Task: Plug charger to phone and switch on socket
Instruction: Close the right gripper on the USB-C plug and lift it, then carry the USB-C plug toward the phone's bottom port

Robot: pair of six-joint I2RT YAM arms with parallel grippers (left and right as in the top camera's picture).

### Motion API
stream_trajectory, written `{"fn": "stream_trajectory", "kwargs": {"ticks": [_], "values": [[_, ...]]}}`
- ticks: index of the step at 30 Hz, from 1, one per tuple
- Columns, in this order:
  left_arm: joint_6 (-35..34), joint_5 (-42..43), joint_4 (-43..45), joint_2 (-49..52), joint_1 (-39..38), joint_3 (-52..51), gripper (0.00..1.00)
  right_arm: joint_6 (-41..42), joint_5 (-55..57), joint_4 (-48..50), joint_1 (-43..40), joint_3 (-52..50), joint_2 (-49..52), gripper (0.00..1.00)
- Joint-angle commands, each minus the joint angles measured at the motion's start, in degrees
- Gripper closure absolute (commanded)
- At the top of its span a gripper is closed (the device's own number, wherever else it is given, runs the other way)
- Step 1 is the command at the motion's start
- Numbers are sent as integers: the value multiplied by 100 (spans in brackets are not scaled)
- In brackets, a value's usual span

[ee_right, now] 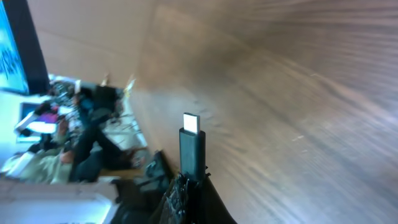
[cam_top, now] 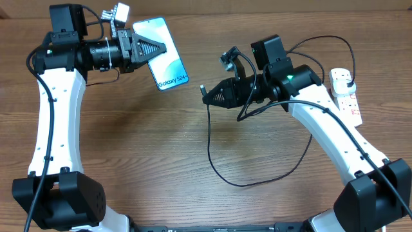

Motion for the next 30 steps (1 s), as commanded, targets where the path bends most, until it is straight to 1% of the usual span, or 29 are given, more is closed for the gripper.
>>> {"fn": "stream_trajectory", "kwargs": {"ticks": [1,6,9,15,24,26,30], "values": [[37,772,131,0,-37,28,96,-181,-704,-28,-24,92,-232,96],[-118,715,138,0,-37,28,96,-179,-1069,-15,-11,92,-236,96],[-415,592,245,0,-37,28,96,-177,-1172,7,-13,92,-243,96],[-1069,597,817,0,-37,28,96,-175,-1456,125,-11,94,-413,96],[-1196,448,872,0,-57,28,96,46,-1622,468,33,94,-511,96],[-1314,332,870,0,-94,28,96,109,-1615,599,120,94,-511,96],[-1397,251,872,0,-155,28,96,400,-1333,911,306,94,-511,96]]}}
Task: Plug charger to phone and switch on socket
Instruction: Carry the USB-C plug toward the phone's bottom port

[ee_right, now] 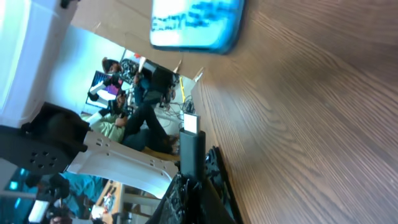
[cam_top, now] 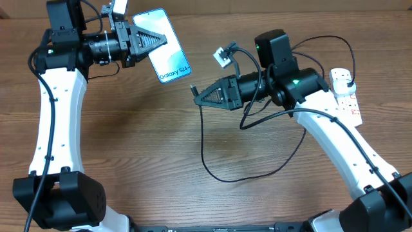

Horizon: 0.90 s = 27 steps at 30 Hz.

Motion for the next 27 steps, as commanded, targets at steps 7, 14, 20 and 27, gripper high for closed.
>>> {"fn": "stream_trajectory", "kwargs": {"ticks": [7,14,20,27], "values": [[-186,24,50,-7,-192,31,96,525,968,293,396,94,-133,96],[-181,-267,15,-4,-208,31,96,522,1012,315,407,94,-136,96],[-181,-310,11,-4,-208,31,96,520,1270,385,407,94,-149,96],[-151,-313,-28,-4,-214,31,96,494,1263,520,409,94,-157,96]]}}
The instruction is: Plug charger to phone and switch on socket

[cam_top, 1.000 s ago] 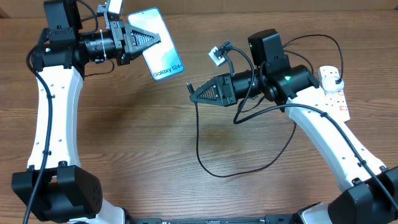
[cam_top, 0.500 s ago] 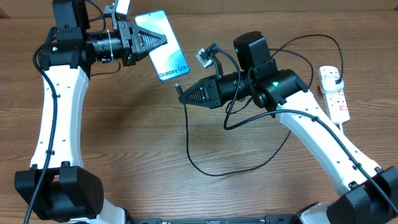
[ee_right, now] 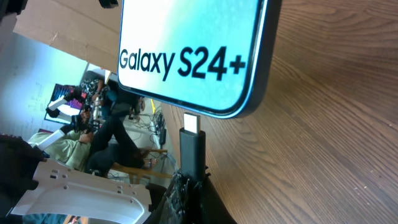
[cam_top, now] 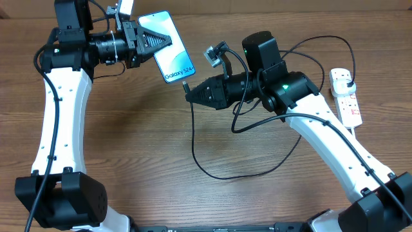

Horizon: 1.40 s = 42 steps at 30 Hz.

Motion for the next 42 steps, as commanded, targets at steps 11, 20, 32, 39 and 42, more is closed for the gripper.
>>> {"fn": "stream_trajectory", "kwargs": {"ticks": [11,20,32,39,42], "values": [[98,55,-13,-7,-44,31,96,-35,28,127,33,94,-166,96],[122,39,-57,-7,-44,31,96,-50,11,127,33,94,-166,96],[291,-149,-389,-7,-44,28,96,-184,-31,127,33,94,-166,96],[304,-131,-400,-9,-44,28,96,-177,-31,127,33,94,-166,96],[385,-179,-400,-7,-44,28,96,-177,-28,79,33,94,-166,96]]}}
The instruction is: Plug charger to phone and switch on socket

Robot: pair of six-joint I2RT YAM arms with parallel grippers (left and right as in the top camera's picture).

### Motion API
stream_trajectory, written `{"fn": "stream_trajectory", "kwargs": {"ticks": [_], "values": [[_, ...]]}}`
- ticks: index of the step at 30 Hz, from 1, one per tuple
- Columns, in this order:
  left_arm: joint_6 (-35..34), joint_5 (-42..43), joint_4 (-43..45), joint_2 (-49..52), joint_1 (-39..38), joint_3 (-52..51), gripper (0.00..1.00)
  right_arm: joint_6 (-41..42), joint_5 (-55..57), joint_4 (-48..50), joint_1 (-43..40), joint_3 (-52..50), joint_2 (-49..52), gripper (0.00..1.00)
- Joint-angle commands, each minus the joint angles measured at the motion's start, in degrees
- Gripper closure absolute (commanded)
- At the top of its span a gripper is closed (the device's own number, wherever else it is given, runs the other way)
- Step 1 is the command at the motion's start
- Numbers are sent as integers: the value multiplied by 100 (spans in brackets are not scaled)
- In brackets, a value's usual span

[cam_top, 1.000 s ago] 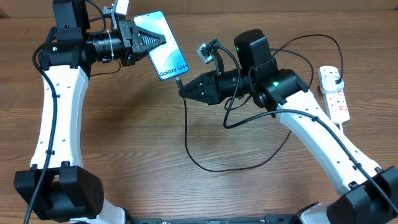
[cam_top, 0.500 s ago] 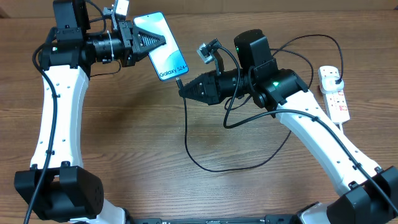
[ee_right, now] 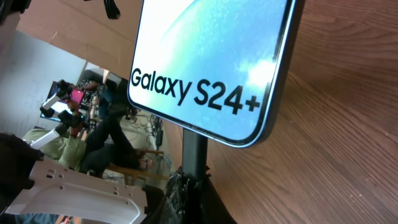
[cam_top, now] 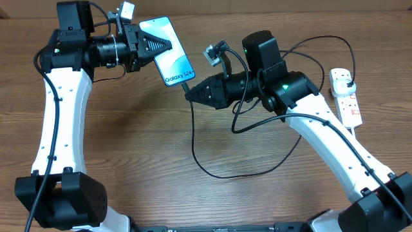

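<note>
The phone, its lit screen reading Galaxy S24+, hangs above the table's back left with my left gripper shut on its upper part. My right gripper is shut on the black charger plug, whose tip meets the phone's bottom edge; the metal end is hidden behind that edge. The black cable loops over the table to the white socket strip at the right, where a white adapter sits plugged in.
The wooden table lies under both arms. The cable's slack loop lies in the middle front. A second cable arcs behind the right arm toward the strip. The room's clutter shows past the table edge in the right wrist view.
The plug's bare metal tip stood just below the phone's bottom edge; now the tip is hidden against that edge. The phone fills more of the right wrist view.
First my right gripper held the plug well right of the raised phone. A second later both had come closer, the phone showing at the top of the wrist view. Then the plug stood just under the phone's bottom edge, and now its tip meets that edge.
</note>
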Motion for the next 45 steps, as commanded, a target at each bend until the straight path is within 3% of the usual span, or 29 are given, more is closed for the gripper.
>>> {"fn": "stream_trajectory", "kwargs": {"ticks": [1,45], "values": [[267,-42,22,-7,-37,28,96,-81,-44,-33,33,94,-166,96],[192,-155,2,-7,-125,28,96,-57,-46,-341,42,92,-164,96]]}}
